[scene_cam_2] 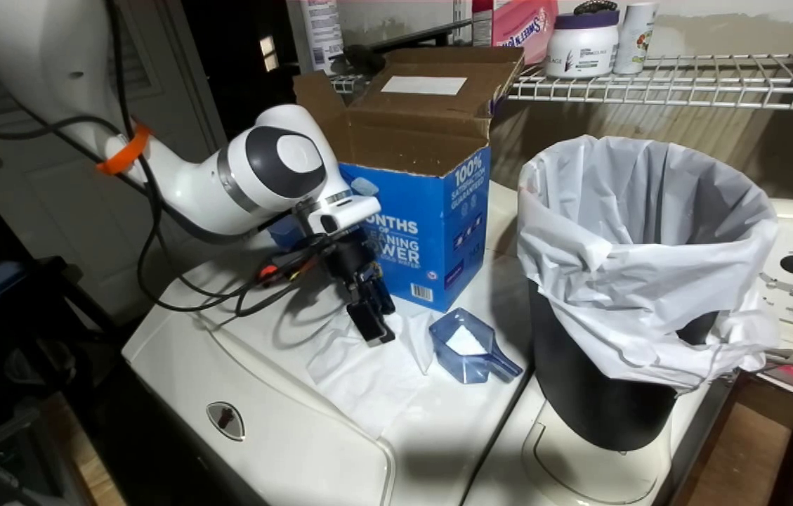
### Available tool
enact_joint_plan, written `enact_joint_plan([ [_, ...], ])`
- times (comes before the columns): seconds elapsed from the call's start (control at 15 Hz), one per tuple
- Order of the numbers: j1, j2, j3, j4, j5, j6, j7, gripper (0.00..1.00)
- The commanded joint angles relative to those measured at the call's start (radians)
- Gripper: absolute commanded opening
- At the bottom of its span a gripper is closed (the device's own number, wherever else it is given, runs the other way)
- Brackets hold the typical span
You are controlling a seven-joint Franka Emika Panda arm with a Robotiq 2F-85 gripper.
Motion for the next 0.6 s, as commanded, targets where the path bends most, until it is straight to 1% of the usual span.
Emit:
enact_joint_plan([
  [0.0,-0.024,0.026,0.005,0.012,-0.063,0.042,0.106,0.00],
  [0.27,-0.037,0.065,0.000,0.027,-0.108,0.097,0.199,0.00],
  [0.53,-0.043,0.102,-0.008,0.060,-0.172,0.125,0.285,0.00],
])
